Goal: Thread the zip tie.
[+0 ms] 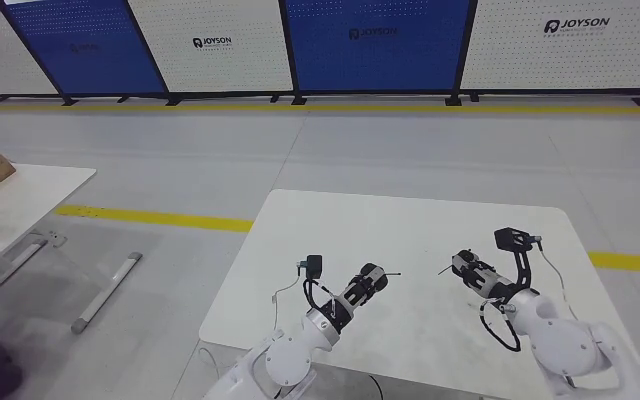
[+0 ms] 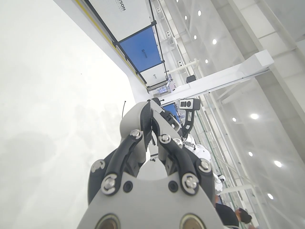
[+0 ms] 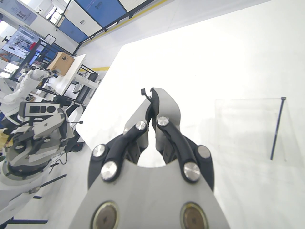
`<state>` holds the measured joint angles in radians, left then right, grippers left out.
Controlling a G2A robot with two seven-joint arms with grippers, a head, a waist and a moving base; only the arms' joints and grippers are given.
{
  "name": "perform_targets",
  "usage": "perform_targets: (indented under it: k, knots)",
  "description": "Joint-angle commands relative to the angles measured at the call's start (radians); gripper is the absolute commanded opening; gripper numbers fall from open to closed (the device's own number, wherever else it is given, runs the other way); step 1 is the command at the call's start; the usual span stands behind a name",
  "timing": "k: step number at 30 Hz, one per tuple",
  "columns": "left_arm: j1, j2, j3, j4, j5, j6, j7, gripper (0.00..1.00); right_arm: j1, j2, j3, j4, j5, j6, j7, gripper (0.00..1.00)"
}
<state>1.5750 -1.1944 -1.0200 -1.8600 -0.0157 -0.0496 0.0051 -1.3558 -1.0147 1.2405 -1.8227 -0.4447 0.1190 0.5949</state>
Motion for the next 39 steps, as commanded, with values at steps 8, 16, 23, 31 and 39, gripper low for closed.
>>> perform_targets:
  k: [8,16,23,31,39]
  knots:
    - [0.0,0.0,0.0,0.0,0.0,0.0,0.0,0.0,-0.003,-0.001,0.0,-0.001,0.001,-0.003,-0.009,0.0]
    - [0.0,0.0,0.0,0.0,0.0,0.0,0.0,0.0,-0.048,-0.013,0.009,-0.024,0.061,-0.035,-0.136,0.0]
    - [0.0,0.0,0.0,0.0,0.0,0.0,0.0,0.0,-0.049,-0.013,0.005,-0.031,0.065,-0.029,-0.116,0.0]
    - [-0.022,-0.006,0.014,0.022,0.058,0.019,0.065,0.0,-0.049,-0.013,0.005,-0.031,0.065,-0.029,-0.116,0.0]
    - [-0.096,-0.029,0.077,0.094,0.057,0.049,0.097,0.0,-0.049,-0.013,0.005,-0.031,0.065,-0.029,-0.116,0.0]
